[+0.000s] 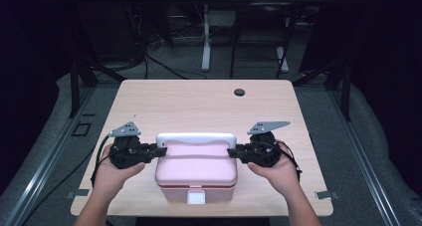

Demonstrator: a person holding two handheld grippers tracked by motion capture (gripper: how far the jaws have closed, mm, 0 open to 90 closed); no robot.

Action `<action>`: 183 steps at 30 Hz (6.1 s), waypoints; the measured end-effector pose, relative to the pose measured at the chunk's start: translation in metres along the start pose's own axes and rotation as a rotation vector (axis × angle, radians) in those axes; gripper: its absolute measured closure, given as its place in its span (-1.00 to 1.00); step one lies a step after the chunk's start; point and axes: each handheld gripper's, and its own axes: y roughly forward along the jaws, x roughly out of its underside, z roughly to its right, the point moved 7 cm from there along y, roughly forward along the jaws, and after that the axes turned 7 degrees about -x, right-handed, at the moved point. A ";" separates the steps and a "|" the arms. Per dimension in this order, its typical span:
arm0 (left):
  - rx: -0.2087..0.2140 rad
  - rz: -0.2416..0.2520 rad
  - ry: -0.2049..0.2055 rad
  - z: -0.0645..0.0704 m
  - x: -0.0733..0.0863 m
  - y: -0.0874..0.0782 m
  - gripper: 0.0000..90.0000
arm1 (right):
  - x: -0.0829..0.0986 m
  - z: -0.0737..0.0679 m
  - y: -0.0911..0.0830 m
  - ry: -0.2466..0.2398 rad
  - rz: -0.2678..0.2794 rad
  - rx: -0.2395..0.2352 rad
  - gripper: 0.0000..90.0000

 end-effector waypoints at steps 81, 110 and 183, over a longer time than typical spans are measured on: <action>-0.005 0.002 0.063 0.031 0.010 -0.016 0.99 | -0.031 0.014 -0.019 0.106 0.194 -0.054 0.59; -0.014 0.101 0.050 0.016 -0.033 -0.018 0.99 | 0.038 -0.021 -0.012 -0.007 0.082 0.060 1.00; -0.160 0.077 -0.051 -0.039 -0.043 0.014 0.85 | 0.071 -0.034 0.029 -0.035 -0.014 -0.033 1.00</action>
